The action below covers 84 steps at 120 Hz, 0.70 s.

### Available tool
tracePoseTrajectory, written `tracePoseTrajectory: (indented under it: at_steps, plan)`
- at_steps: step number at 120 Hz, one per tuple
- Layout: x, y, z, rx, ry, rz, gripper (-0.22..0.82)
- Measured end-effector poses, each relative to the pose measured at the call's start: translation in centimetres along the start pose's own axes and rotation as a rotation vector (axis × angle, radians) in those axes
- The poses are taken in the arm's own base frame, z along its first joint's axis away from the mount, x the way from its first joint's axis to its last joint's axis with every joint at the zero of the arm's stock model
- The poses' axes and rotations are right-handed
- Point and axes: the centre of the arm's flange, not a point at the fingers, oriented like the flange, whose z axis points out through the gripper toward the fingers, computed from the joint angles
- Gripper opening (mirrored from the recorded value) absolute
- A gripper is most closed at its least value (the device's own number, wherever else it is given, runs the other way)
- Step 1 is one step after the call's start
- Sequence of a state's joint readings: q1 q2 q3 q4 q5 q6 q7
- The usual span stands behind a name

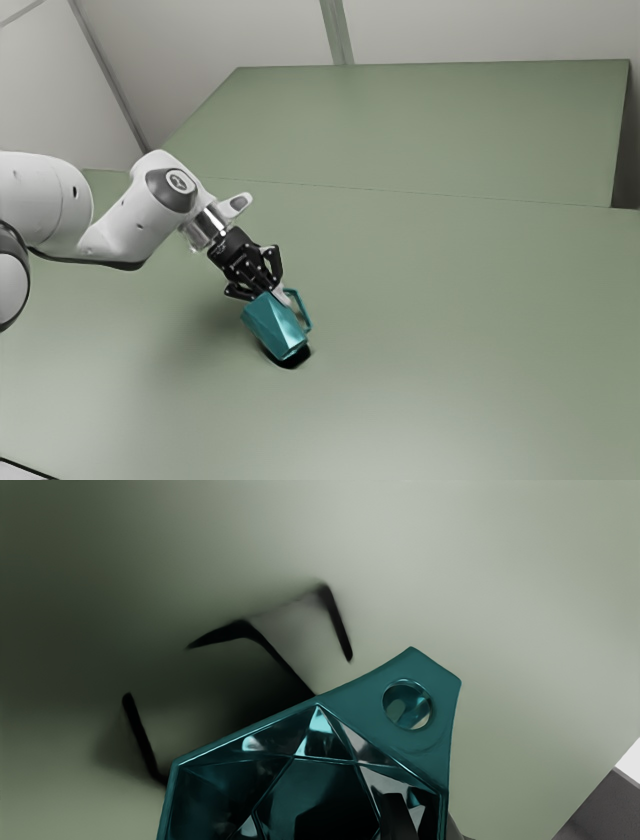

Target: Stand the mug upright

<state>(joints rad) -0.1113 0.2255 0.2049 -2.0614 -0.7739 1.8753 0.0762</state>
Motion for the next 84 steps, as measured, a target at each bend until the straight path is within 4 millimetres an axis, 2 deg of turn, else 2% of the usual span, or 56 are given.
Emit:
tracePoseTrajectory:
  at_steps: [13, 26, 44, 60, 84]
  plan:
    - [-0.8, 1.2, -0.8, 0.024, 0.020, 0.027, -0.16]
    - [-2.7, 3.5, -3.1, 0.103, 0.075, 0.103, -0.17]
    - [-3.7, 4.3, -5.1, 0.236, 0.149, 0.167, -0.18]
    - [-4.4, 5.1, -5.7, 0.365, 0.210, 0.234, -0.18]
    - [-5.4, 5.7, -5.3, 0.511, 0.272, 0.314, -0.18]
